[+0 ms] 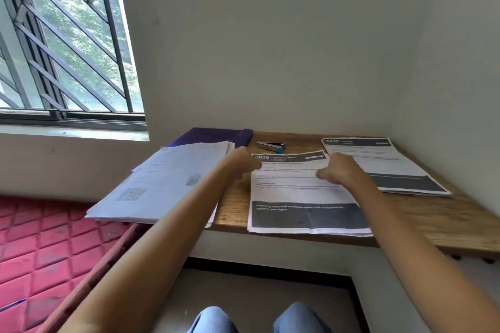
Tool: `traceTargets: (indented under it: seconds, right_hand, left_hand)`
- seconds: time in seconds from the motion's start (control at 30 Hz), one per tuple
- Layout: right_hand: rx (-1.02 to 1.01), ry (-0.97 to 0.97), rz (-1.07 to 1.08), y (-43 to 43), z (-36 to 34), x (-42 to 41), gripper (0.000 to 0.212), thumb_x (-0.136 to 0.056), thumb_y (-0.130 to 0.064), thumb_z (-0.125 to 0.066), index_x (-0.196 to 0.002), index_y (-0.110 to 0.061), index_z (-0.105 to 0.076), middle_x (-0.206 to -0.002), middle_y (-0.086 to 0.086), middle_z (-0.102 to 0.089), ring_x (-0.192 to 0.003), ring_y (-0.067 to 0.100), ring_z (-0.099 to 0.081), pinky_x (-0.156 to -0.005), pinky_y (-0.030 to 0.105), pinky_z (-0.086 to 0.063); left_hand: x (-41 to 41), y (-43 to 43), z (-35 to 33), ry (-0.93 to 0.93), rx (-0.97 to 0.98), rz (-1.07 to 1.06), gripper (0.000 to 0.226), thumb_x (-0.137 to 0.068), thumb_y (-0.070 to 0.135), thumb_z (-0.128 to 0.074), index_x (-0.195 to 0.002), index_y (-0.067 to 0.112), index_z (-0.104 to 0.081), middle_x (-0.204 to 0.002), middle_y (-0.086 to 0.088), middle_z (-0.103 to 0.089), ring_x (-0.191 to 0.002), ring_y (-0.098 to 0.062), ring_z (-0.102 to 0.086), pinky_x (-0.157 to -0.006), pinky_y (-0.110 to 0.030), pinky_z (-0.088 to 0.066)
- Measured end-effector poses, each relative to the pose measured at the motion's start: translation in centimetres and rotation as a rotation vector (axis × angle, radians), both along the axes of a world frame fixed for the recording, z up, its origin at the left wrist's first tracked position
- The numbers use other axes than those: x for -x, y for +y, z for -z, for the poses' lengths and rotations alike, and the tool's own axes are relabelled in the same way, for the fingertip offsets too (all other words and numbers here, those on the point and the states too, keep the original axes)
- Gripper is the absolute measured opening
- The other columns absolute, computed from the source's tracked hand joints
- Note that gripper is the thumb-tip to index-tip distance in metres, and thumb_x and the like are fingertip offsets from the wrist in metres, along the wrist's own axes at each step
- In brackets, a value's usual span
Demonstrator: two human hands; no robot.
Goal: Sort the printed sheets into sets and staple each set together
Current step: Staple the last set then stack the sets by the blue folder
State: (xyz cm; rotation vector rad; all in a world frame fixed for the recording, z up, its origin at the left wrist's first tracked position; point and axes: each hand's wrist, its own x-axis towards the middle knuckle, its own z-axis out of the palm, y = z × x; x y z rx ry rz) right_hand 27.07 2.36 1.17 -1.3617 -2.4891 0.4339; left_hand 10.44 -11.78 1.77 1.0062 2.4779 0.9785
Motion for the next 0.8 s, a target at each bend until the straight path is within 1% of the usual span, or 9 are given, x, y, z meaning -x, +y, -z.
traceTargets:
  seconds: [0.07,0.2,0.27,0.37,0.5,0.6,0.63,0.7,0.8]
  right_hand:
    - [-0.043,-0.008,0.004,-0.1,0.9,-0.9,0.038,-0.089,-0.028,-0.063,-0.116,-0.003,-0.057,-0.115,0.014,-0.062,-0.1,0.029,-0.059,-0.079,0.032,-0.046]
    - [-0.128,-0.048,0.019,-0.4,2.4,-1.7,0.032,-0.09,-0.034,-0.061,-0.108,-0.008,-0.058,-0.101,0.008,-0.062,-0.089,0.024,-0.057,-0.071,0.03,-0.043]
    - [-0.136,-0.04,0.023,-0.4,2.8,-1.5,0.034,-0.089,-0.035,-0.062,-0.108,-0.008,-0.056,-0.105,0.01,-0.062,-0.093,0.026,-0.057,-0.074,0.032,-0.043]
    - [-0.12,-0.024,0.047,-0.3,3.1,-1.0,0.038,-0.086,-0.033,-0.065,-0.111,-0.007,-0.055,-0.112,0.013,-0.061,-0.105,0.032,-0.056,-0.079,0.034,-0.042]
    - [-0.068,0.016,0.079,-0.1,3.2,-0.9,0.049,-0.08,-0.034,-0.071,-0.116,-0.005,-0.053,-0.114,0.016,-0.06,-0.106,0.034,-0.056,-0.084,0.037,-0.047]
    - [-0.032,0.034,0.082,0.0,3.1,-1.0,0.057,-0.077,-0.035,-0.074,-0.12,-0.005,-0.05,-0.115,0.015,-0.059,-0.107,0.033,-0.056,-0.086,0.039,-0.05]
    - [-0.02,0.035,0.083,0.1,3.0,-1.1,0.059,-0.077,-0.035,-0.075,-0.12,-0.005,-0.049,-0.116,0.015,-0.059,-0.107,0.032,-0.056,-0.088,0.039,-0.05]
    - [-0.01,0.033,0.069,0.0,3.0,-1.1,0.057,-0.077,-0.034,-0.075,-0.12,-0.006,-0.05,-0.117,0.014,-0.059,-0.108,0.032,-0.055,-0.088,0.039,-0.05]
    - [-0.009,0.036,0.036,-0.2,2.9,-1.1,0.053,-0.078,-0.035,-0.075,-0.117,-0.006,-0.053,-0.117,0.013,-0.059,-0.107,0.03,-0.056,-0.085,0.035,-0.048]
  left_hand:
    - [-0.9,0.8,0.5,-0.019,0.039,-0.001,0.047,-0.093,0.024,-0.06,-0.134,0.003,-0.049,-0.129,-0.013,-0.057,-0.116,-0.025,-0.055,-0.09,-0.029,-0.047]
    - [-1.7,1.5,1.2,-0.049,0.034,-0.044,0.059,-0.095,0.024,-0.059,-0.145,0.005,-0.035,-0.143,-0.012,-0.046,-0.127,-0.027,-0.047,-0.084,-0.027,-0.037]
    - [-1.6,1.8,1.5,-0.11,-0.006,-0.055,0.062,-0.093,0.022,-0.062,-0.146,0.005,-0.035,-0.144,-0.012,-0.045,-0.127,-0.029,-0.047,-0.091,-0.028,-0.041]
    - [-1.4,2.2,1.5,-0.246,-0.08,-0.069,0.064,-0.092,0.016,-0.064,-0.146,0.004,-0.033,-0.147,-0.015,-0.042,-0.131,-0.031,-0.044,-0.104,-0.038,-0.041]
    - [-0.8,2.3,1.2,-0.362,-0.147,-0.126,0.067,-0.09,0.009,-0.065,-0.147,0.004,-0.03,-0.149,-0.016,-0.037,-0.133,-0.032,-0.04,-0.106,-0.039,-0.039]
    - [0.2,2.4,1.2,-0.475,-0.197,-0.163,0.06,-0.087,0.002,-0.066,-0.141,0.0,-0.039,-0.147,-0.016,-0.041,-0.134,-0.033,-0.04,-0.109,-0.041,-0.038]
    - [0.2,2.3,1.3,-0.506,-0.209,-0.161,0.056,-0.087,0.0,-0.066,-0.138,0.0,-0.042,-0.144,-0.017,-0.045,-0.132,-0.033,-0.043,-0.109,-0.043,-0.039]
    - [0.3,2.3,1.5,-0.542,-0.232,-0.144,0.045,-0.088,0.0,-0.064,-0.13,0.0,-0.05,-0.133,-0.018,-0.056,-0.118,-0.034,-0.057,-0.102,-0.047,-0.046]
    - [0.0,2.2,1.9,-0.528,-0.261,-0.103,0.029,-0.093,0.001,-0.054,-0.122,0.001,-0.053,-0.115,-0.014,-0.065,-0.095,-0.03,-0.067,-0.082,-0.044,-0.057]
